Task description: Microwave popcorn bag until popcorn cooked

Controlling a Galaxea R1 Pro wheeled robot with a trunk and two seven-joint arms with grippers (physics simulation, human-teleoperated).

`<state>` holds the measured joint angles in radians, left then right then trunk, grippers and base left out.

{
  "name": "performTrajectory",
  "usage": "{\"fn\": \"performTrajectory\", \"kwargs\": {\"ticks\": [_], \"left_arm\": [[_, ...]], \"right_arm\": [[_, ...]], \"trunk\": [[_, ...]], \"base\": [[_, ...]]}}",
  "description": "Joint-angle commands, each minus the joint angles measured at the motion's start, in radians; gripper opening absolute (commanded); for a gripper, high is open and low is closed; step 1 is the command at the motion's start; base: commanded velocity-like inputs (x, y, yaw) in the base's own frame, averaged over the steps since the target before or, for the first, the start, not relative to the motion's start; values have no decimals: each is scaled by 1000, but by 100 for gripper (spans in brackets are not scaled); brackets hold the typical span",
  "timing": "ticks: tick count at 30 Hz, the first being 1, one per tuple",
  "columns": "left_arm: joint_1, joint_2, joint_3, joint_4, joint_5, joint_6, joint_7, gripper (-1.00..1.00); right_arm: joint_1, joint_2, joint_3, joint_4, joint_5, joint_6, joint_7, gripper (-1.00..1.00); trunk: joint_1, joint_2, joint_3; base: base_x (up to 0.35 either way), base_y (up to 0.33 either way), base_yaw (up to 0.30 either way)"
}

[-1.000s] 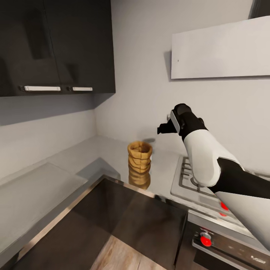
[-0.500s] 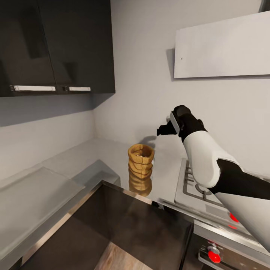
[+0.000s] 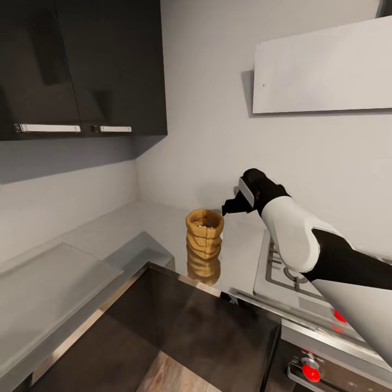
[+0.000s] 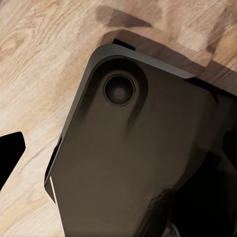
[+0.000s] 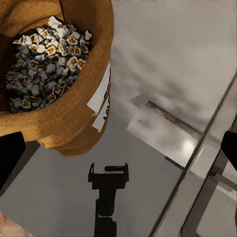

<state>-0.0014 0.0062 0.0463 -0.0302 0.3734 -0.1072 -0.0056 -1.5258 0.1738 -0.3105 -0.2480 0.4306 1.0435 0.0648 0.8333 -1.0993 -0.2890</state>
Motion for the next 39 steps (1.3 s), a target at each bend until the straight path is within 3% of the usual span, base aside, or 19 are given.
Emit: {"fn": "performTrajectory", "kwargs": {"ticks": [1,4,7,10,15,21,35,39], "left_arm": [[0,0,5,0,1,-2,-1,100],[0,0,6,0,1,-2,-1,100],[0,0,6,0,1,-2,-1,100],[0,-1,6,0,0,-2,-1,100],[0,-2,6,0,-1,-2,-1,100],[0,-2,6,0,0,-3,0,100],[0,-1,4,0,1,-2,-1,100],[0,-2,4,0,1,-2,-1,100]], "right_arm": [[-1,1,-8,-2,9,4,7,100],[0,1,-11,6,-90,-37,4,100],[1,1,-11,55,-126,-116,-4,100],[1,1,-10,126,-133,-192,-58,100],[0,1,-10,147,-136,-224,-124,100],[0,1,-10,150,-137,-226,-129,100],[1,1,-11,153,-143,-228,-128,100],[1,1,-12,222,-142,-275,-128,100]], "trunk": [[0,-1,-1],[0,-1,-1],[0,-1,-1],[0,-1,-1],[0,-1,-1],[0,-1,-1],[0,-1,-1],[0,-1,-1]], "base": [[0,0,0],[0,0,0],[0,0,0],[0,0,0],[0,0,0],[36,0,0],[262,0,0],[23,0,0]]}}
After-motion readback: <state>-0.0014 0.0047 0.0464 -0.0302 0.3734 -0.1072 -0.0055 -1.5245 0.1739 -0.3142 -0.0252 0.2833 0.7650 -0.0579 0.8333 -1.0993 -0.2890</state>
